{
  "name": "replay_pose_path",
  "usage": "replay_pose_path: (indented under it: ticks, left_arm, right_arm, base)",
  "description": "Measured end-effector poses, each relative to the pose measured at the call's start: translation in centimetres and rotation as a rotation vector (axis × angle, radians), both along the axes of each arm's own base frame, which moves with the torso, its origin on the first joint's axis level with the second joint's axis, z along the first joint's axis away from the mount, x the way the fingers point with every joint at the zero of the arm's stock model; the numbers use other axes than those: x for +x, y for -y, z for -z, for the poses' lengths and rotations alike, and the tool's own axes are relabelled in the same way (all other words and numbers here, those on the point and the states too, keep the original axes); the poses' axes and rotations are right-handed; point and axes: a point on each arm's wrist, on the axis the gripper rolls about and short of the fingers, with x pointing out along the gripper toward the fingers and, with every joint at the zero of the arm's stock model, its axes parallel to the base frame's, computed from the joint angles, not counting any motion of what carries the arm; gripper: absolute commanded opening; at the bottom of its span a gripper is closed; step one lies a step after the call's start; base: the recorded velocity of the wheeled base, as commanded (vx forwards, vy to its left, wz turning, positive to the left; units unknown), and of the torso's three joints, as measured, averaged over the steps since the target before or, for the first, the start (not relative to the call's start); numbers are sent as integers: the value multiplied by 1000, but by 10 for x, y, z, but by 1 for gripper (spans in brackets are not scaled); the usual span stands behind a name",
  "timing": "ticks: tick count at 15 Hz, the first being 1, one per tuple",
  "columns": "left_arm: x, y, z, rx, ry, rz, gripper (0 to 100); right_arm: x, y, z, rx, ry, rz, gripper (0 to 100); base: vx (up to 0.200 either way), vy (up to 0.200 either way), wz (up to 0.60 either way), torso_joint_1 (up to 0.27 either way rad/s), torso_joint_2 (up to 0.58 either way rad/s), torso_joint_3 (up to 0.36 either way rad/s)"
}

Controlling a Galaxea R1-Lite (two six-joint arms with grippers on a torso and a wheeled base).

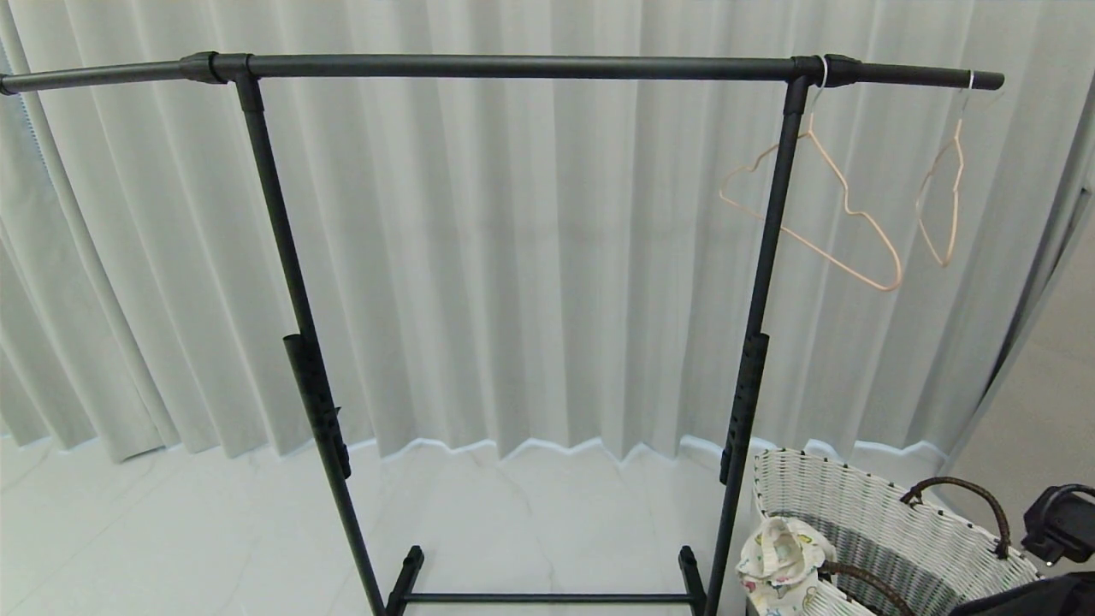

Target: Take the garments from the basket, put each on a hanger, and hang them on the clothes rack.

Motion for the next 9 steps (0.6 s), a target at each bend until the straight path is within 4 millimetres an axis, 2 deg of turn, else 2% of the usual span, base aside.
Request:
replay_pose_path:
  ticks: [1, 3, 5, 6, 9]
  left_arm:
    - [0, 0, 0, -2, 0, 0, 100]
    - [0, 0, 0, -3, 0, 0, 100]
    - [0, 0, 0, -3, 0, 0, 100]
    - [0, 0, 0, -3, 0, 1, 100]
    - [0, 0, 0, -4, 1, -1, 100]
  right_arm:
    - [-7, -3, -20, 26, -45, 7, 0]
    - [-30, -14, -67, 89, -72, 30, 0]
    - [-51, -26, -102, 131, 35, 13, 0]
    - [-58, -30, -112, 132, 92, -12, 0]
    - [-69, -36, -123, 169, 172, -60, 0]
  base:
    - [0, 0, 0, 0, 0, 0]
    - [-200, 0, 0, 0, 7, 0]
    - [-200, 0, 0, 5, 0, 2]
    - [-200, 0, 0, 2, -2, 12]
    - [-200, 0, 0, -1, 4, 4]
